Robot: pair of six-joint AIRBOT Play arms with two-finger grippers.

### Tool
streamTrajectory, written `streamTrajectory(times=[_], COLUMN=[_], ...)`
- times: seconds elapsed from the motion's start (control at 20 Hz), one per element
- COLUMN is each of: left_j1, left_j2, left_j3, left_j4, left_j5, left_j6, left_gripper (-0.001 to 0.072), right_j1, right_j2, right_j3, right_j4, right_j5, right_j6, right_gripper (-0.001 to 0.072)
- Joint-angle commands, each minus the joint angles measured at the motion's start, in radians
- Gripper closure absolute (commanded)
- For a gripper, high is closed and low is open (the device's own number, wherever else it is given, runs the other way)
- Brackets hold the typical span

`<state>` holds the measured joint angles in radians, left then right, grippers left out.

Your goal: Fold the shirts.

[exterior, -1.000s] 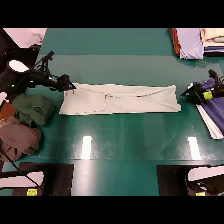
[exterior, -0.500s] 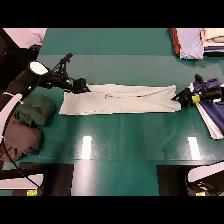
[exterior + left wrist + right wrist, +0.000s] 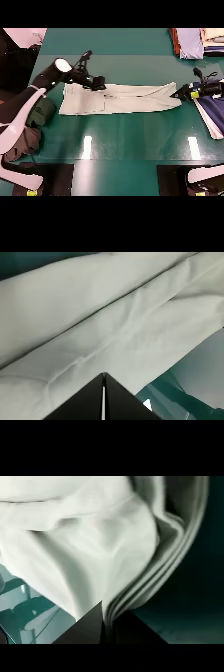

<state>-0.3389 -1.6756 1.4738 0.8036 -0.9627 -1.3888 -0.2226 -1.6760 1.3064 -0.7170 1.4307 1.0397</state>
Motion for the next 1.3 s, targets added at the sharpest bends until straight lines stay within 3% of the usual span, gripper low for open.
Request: streamTrajectory(times=[0.0,0.4,0.85,1.25], left_j1=[-0.074,-0.194,-0.212,-0.096], left_j2=[-0.133,-0.297,-0.319,-0.262], left_j3=[0.14,0.243,0.247,0.446], left_j4=[0.0,0.006,0.01,0.141], left_j5=[0.004,0.008,0.016,-0.18], left_j6=[-0.027,-0.053,-0.051,-0.045], left_gripper=[0.068,0.068,0.0679,0.0681], right_j1=[0.032,0.25,0.452,0.541], right_j2=[0.107,0.157,0.157,0.129], right_j3=[0.076,0.443,0.635,0.634], right_j4=[0.019,0.019,0.018,0.018], right_j5=[0.051,0.134,0.073,0.061], right_j6=[0.087,0.276,0.28,0.267], right_gripper=[0.0697,0.0697,0.0697,0.0697])
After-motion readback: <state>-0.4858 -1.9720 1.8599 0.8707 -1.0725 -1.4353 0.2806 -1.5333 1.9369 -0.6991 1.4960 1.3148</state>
